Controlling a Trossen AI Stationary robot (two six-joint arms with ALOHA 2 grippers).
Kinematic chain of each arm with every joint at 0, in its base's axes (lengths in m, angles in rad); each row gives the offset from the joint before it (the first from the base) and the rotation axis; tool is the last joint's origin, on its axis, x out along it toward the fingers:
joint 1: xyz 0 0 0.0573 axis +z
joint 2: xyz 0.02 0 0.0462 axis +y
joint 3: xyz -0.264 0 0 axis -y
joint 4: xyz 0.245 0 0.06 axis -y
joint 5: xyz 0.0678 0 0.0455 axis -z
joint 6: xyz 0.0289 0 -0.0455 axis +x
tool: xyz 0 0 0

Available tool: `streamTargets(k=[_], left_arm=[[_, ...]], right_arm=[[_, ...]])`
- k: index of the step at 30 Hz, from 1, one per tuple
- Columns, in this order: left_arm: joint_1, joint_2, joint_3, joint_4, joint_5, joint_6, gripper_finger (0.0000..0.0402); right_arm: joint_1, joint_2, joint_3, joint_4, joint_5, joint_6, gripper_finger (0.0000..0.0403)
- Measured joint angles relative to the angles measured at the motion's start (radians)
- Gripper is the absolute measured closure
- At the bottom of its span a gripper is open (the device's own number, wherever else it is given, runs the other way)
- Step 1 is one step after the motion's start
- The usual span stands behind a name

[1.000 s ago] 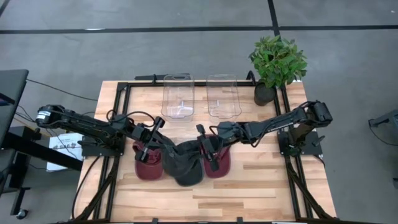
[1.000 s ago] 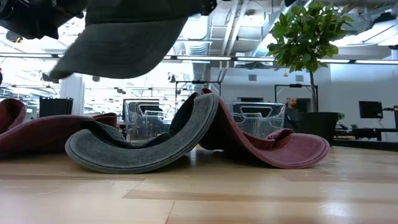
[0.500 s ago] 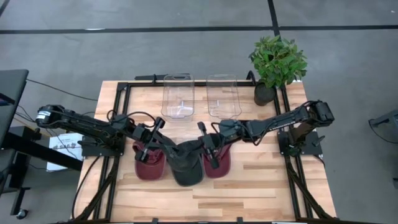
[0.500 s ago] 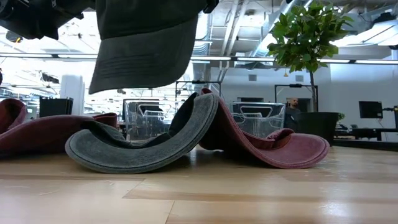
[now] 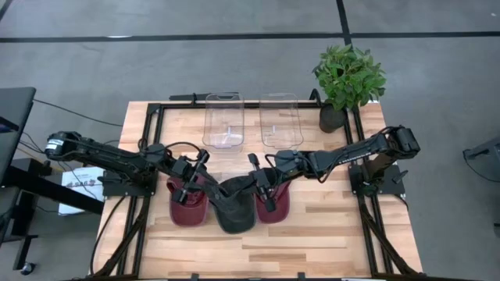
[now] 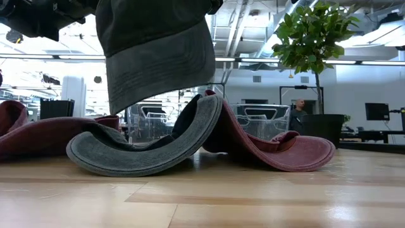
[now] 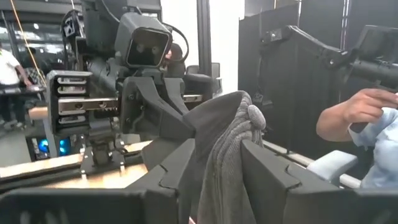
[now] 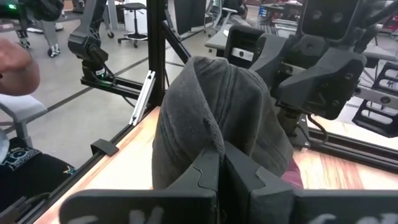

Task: Pick & Place hat
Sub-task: Put the right black cap into the left transparent bin

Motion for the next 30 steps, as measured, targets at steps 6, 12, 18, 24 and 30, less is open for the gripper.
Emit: streamTargets(k=[6,12,18,24,30], left_arm=[[0.0,0.0,0.031,-0.086,0.003,-0.067,0.0288],[0.0,0.0,0.031,-0.087,0.084,-0.132,0.0295],[0.0,0.0,0.032,-0.089,0.136,-0.15,0.0294],[0.018,0.0,0.032,-0.091,0.133,-0.145,0.0293],[0.073,0.0,0.032,-0.091,0.125,-0.143,0.0293]], right_arm=[[0.0,0.0,0.0,-0.002,0.0,0.0,0.0403],[0.0,0.0,0.0,-0.022,0.0,0.0,0.0403],[0.0,0.0,0.0,-0.022,-0.002,0.0,0.0403],[0.004,0.0,0.0,-0.018,-0.031,0.0,0.0403],[0.015,0.0,0.0,-0.016,-0.091,0.0,0.0403]])
